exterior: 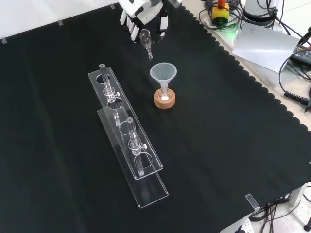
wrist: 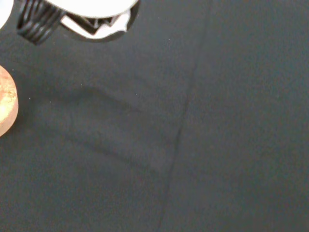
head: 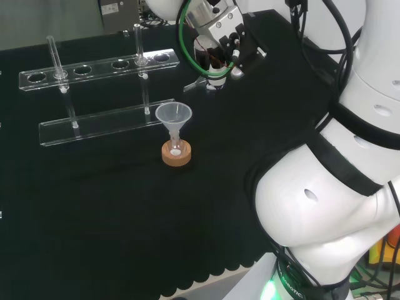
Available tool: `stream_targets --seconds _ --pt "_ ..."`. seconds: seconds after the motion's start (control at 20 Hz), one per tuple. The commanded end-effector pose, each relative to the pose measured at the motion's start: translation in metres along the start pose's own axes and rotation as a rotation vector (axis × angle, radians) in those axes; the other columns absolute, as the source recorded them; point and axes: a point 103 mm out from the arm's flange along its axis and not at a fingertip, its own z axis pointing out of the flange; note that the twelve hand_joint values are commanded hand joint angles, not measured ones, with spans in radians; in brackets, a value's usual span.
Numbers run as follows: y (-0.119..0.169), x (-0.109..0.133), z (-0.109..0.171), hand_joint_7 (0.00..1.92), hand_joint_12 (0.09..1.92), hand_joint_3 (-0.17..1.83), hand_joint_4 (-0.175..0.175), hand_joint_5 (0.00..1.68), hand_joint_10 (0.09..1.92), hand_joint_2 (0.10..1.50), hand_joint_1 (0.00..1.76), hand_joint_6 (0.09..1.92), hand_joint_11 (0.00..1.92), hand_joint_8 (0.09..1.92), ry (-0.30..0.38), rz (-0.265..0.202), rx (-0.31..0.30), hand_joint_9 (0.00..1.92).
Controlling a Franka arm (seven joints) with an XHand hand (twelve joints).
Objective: Put the weighing funnel back on the table.
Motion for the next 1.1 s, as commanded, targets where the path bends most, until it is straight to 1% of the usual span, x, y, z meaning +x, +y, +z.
stream_targets --seconds 0.05,0.3,0.65,0.85,1.1 --pt "0.002 -0.003 0.007 1.08 1.1 0.73 0.175 1.15 0.34 0.68 1.09 0.93 0.8 0.65 0.025 -0.008 -0.022 1.16" --pt "0.006 -0.013 0.016 1.08 1.1 0.73 0.175 1.15 0.34 0.68 1.09 0.93 0.8 0.66 0.092 -0.005 -0.046 1.16" --pt "0.015 -0.026 0.033 1.08 1.1 0.73 0.175 1.14 0.34 0.68 1.09 0.93 0.81 0.66 0.178 -0.006 -0.063 1.15" --pt "0.022 -0.029 0.042 1.08 1.1 0.73 0.175 1.14 0.34 0.68 1.09 0.93 0.81 0.66 0.213 -0.017 -0.069 1.15" --pt "0.032 -0.034 0.054 1.08 1.1 0.73 0.175 1.14 0.34 0.68 1.09 0.94 0.81 0.66 0.237 -0.017 -0.068 1.15"
